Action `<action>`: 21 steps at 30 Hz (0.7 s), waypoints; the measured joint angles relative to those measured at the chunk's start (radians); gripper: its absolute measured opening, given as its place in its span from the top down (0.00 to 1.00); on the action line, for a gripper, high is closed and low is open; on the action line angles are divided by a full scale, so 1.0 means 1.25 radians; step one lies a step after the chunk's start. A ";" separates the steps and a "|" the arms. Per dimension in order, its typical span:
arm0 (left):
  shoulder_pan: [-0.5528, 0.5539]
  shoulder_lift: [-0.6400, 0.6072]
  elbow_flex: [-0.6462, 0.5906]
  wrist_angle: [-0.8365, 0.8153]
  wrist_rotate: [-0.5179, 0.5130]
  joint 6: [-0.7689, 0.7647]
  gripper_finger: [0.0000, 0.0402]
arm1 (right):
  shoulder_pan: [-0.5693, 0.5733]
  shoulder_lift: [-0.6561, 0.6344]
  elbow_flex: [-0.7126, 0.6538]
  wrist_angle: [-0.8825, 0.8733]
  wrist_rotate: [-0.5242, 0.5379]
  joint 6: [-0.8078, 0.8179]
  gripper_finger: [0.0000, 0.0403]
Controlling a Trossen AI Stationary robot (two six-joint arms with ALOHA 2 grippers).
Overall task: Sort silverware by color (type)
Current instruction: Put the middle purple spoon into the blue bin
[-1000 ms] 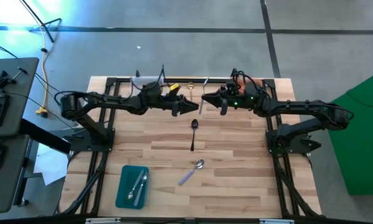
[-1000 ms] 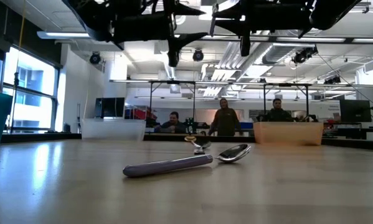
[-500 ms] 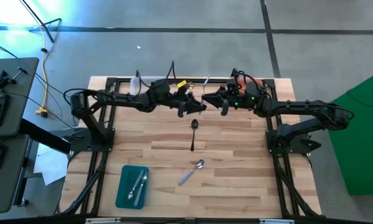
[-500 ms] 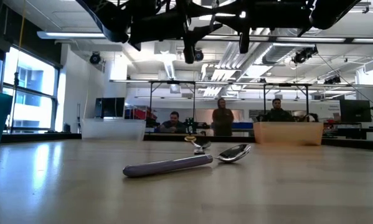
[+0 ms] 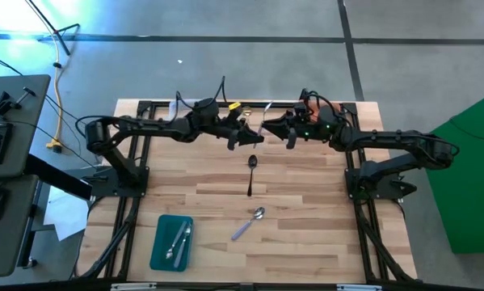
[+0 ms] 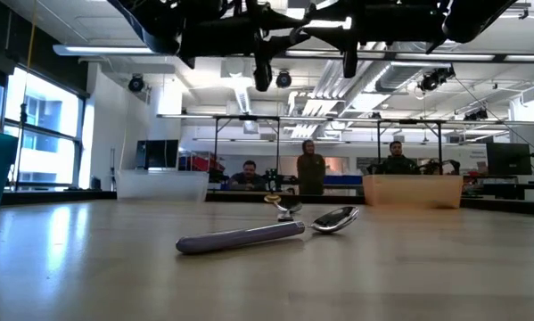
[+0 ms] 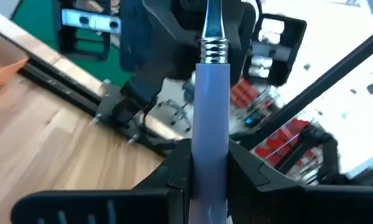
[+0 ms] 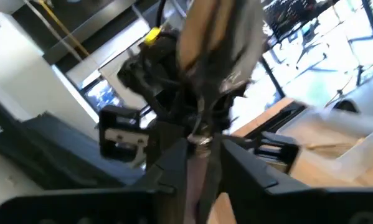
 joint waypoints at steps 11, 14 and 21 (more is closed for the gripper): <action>-0.003 -0.131 0.001 -0.402 -0.028 0.129 0.88 | -0.024 -0.005 0.119 -0.058 0.039 -0.081 0.58; -0.030 -0.206 0.000 -0.601 -0.081 0.151 0.88 | -0.036 -0.007 0.149 -0.133 0.014 -0.133 0.62; -0.193 -0.396 0.001 -0.962 -0.239 -0.004 0.88 | -0.078 -0.006 0.213 -0.225 -0.034 -0.153 0.82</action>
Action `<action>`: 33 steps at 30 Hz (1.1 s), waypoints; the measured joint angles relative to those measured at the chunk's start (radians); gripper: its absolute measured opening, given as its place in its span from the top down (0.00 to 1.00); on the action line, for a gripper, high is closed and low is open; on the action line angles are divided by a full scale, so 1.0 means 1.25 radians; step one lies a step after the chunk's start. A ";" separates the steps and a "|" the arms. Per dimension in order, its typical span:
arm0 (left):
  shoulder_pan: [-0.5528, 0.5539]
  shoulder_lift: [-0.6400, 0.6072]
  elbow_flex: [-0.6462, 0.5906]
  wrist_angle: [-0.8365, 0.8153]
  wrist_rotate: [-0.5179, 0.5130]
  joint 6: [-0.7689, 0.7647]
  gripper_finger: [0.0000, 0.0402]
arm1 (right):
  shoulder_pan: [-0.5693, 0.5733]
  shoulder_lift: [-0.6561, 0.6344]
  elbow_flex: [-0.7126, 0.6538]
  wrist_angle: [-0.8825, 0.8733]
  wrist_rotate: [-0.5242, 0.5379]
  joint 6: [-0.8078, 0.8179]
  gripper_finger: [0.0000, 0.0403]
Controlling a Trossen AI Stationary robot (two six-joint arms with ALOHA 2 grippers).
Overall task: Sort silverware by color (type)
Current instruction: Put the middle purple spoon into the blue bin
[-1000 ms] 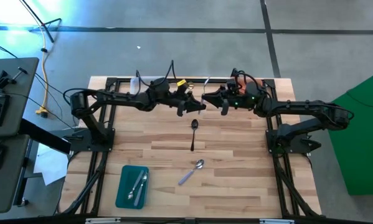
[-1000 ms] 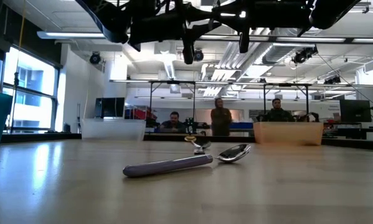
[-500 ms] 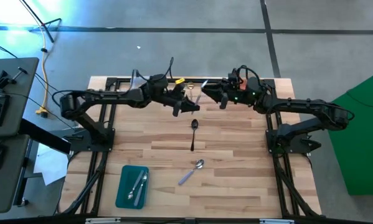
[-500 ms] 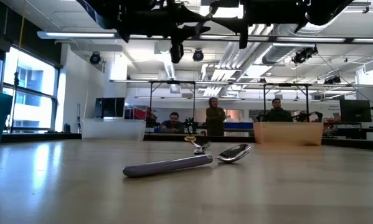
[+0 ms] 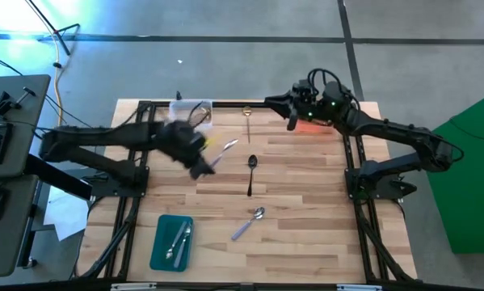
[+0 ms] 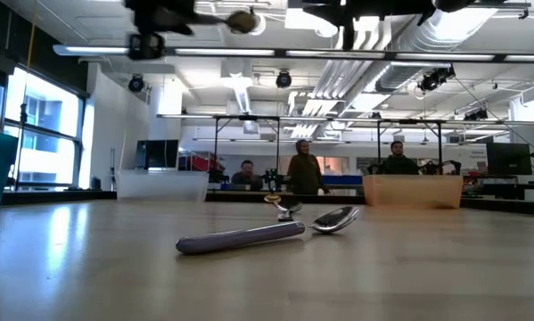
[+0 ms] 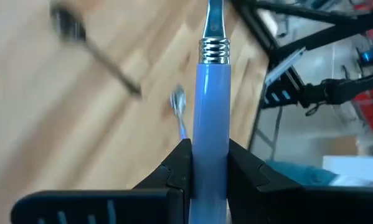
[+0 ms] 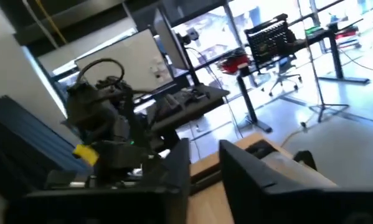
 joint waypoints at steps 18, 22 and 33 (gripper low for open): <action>-0.743 0.074 0.000 -0.111 -0.421 -0.985 0.88 | -0.061 -0.001 0.017 -0.113 -0.023 -0.053 0.99; -0.815 0.135 -0.001 -0.141 -0.429 -1.137 0.88 | -0.060 0.000 0.017 -0.120 -0.025 -0.053 1.00; -0.844 0.281 -0.001 -0.116 -0.352 -1.187 0.88 | -0.060 0.000 0.017 -0.130 -0.019 -0.044 1.00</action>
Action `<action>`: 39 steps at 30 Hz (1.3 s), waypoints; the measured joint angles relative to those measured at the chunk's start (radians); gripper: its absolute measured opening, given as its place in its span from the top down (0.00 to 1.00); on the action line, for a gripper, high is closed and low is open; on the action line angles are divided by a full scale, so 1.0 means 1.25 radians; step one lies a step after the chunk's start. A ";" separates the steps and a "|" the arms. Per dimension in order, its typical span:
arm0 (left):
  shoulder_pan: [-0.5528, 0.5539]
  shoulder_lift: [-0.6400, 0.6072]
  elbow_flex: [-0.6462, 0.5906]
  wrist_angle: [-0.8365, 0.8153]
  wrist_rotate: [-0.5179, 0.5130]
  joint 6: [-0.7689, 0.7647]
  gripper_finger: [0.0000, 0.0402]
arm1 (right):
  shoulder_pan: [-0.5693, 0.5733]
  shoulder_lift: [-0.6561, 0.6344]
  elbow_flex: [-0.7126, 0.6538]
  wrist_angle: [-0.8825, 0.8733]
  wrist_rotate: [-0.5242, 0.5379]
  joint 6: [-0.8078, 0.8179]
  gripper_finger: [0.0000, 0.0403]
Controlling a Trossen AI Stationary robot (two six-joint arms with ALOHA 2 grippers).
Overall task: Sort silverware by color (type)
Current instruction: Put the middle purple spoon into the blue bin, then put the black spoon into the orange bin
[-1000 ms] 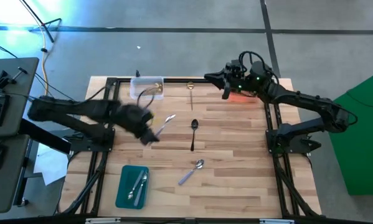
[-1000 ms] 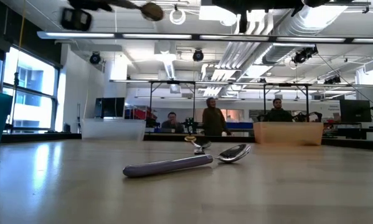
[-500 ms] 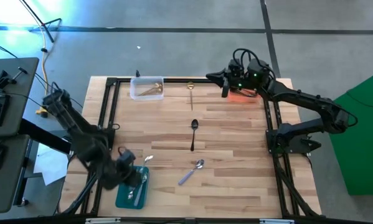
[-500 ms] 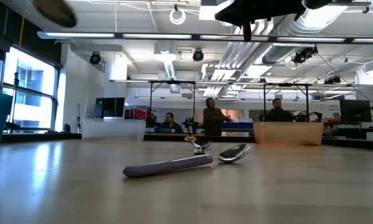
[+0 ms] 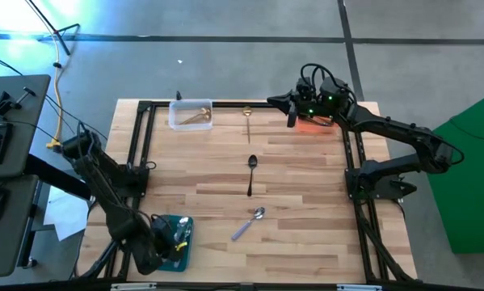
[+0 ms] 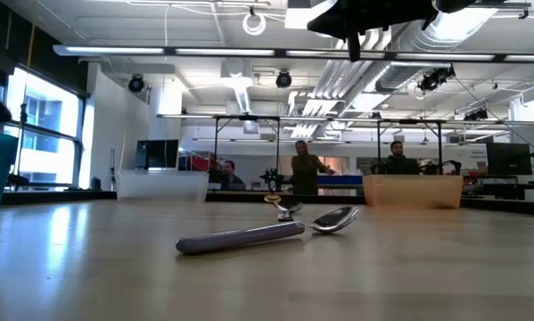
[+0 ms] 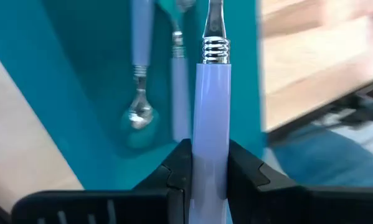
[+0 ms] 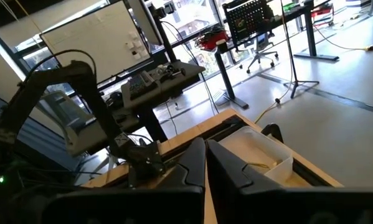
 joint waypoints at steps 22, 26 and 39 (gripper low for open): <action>-0.008 0.098 0.000 0.055 0.052 0.017 0.75 | 0.000 0.000 -0.001 -0.008 0.004 -0.002 1.00; -0.008 0.072 0.000 0.053 0.080 0.055 0.58 | -0.005 0.000 -0.001 -0.008 0.004 -0.003 1.00; 0.002 -0.187 0.000 -0.081 0.002 0.252 0.65 | -0.056 0.000 -0.001 -0.015 0.005 -0.005 1.00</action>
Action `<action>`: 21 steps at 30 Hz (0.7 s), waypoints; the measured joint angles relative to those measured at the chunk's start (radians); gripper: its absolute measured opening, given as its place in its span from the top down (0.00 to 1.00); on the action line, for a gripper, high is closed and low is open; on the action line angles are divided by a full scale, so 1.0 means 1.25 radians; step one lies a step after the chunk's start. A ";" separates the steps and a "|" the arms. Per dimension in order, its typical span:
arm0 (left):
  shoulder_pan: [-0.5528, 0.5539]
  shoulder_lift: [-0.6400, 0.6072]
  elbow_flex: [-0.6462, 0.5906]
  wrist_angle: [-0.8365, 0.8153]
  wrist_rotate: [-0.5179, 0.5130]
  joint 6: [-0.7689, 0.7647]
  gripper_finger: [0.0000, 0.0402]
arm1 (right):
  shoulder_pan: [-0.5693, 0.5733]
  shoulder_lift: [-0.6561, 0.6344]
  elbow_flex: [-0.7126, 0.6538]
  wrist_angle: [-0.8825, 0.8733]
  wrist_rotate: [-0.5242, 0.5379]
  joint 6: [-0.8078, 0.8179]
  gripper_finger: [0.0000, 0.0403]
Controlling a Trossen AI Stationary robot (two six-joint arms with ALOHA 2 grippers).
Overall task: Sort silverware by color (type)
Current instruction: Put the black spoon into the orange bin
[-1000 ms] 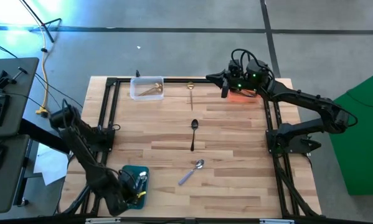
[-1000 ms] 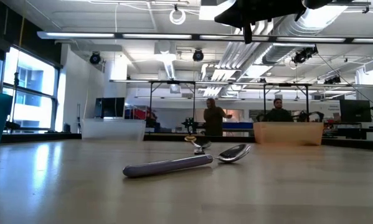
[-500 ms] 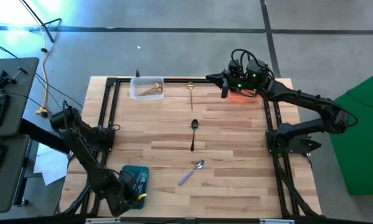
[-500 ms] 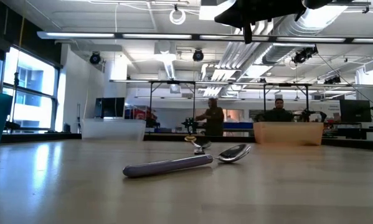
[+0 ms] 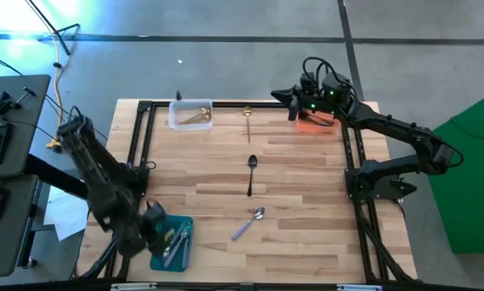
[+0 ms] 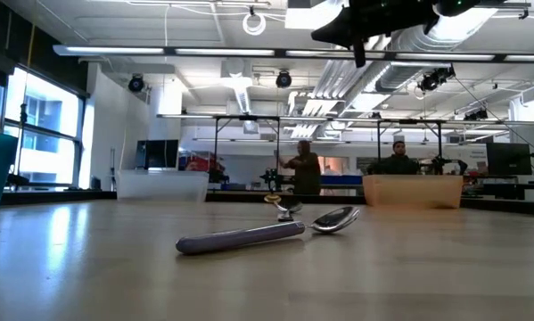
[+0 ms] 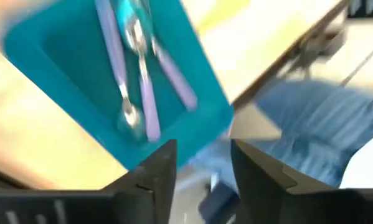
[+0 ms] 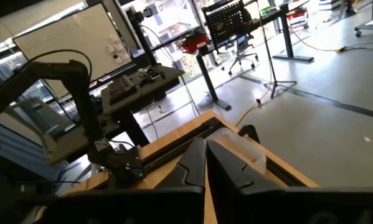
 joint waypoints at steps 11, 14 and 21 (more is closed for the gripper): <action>0.242 -0.222 -0.040 -0.089 -0.137 0.325 0.98 | 0.008 0.000 0.000 -0.106 0.046 -0.018 1.00; 0.334 -0.255 -0.060 -0.041 -0.132 0.460 0.99 | 0.017 0.000 0.000 -0.117 0.059 -0.018 1.00; 0.532 -0.285 -0.128 0.150 -0.043 0.720 1.00 | 0.042 0.000 0.000 -0.127 0.078 -0.008 1.00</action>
